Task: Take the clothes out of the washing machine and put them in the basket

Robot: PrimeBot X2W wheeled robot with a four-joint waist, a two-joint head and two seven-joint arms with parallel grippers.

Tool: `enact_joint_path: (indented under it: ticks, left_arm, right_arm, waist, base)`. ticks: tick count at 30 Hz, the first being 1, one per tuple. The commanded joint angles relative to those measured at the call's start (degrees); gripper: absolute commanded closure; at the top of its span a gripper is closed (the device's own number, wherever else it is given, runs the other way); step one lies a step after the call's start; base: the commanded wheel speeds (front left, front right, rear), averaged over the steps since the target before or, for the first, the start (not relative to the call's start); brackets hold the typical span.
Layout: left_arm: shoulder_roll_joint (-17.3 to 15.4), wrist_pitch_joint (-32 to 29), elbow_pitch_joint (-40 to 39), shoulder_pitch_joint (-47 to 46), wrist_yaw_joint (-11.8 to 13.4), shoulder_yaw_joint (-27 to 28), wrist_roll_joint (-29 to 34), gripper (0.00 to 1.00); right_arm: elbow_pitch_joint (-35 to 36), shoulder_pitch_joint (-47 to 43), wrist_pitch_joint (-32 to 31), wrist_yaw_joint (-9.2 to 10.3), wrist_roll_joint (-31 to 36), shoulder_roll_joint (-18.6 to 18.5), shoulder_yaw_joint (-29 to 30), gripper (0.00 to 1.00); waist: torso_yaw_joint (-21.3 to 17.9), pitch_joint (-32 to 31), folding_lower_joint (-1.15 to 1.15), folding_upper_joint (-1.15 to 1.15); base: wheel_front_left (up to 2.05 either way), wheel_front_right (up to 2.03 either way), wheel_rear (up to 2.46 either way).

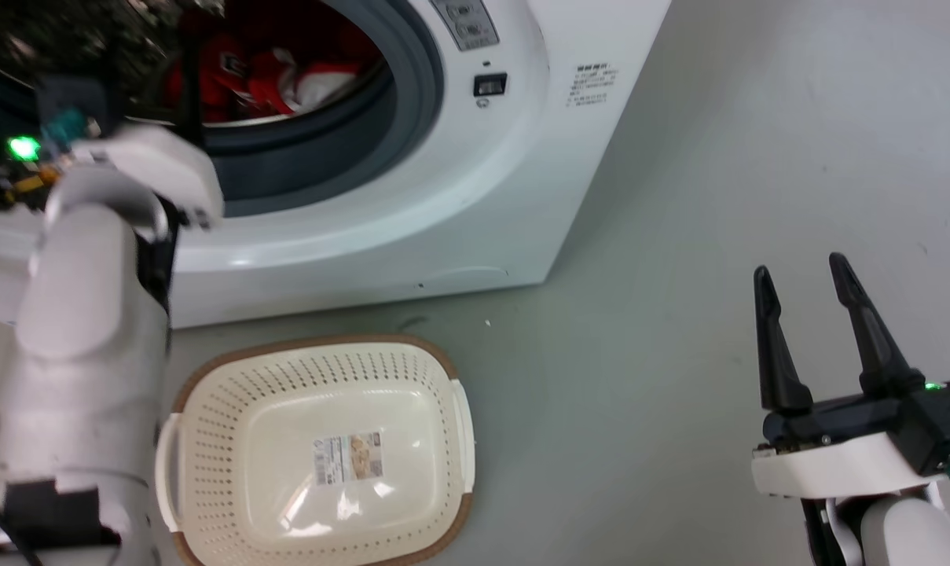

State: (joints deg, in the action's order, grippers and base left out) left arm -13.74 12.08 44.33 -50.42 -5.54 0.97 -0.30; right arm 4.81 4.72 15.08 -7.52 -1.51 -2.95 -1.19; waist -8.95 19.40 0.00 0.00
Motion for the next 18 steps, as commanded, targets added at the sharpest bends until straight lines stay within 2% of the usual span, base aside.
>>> enact_joint_path:
  ticks: [1,4,9,18]
  left_arm:
    - [-0.5,-0.9,1.7,-2.6,-0.2,-0.5,0.4,0.00]
    - [-2.5,-3.4,5.9,-9.0,-0.7,-1.5,0.6,0.00]
    - [-4.1,-10.5,11.6,-17.0,-1.4,-3.7,0.9,0.00]
    - [-6.4,-25.1,18.3,-28.7,-1.9,-7.0,-4.2,0.00]
  right_arm:
    - [0.3,1.6,0.1,0.05,-0.6,0.1,0.0,0.00]
    - [0.6,3.1,0.1,0.05,-1.4,0.1,-0.1,0.00]
    - [1.1,5.1,0.1,0.05,-2.5,0.1,-0.1,0.00]
    - [1.7,8.0,0.1,0.05,-4.6,0.1,-1.2,0.00]
  waist:
    - [-2.1,3.6,0.00,0.00]
    - [-3.2,6.6,0.00,0.00]
    - [-4.7,10.4,0.00,0.00]
    - [-7.5,16.2,0.00,0.00]
  base:
    - [0.00,0.00,0.00]
    - [0.00,0.00,0.00]
    - [0.00,0.00,0.00]
    - [0.00,0.00,0.00]
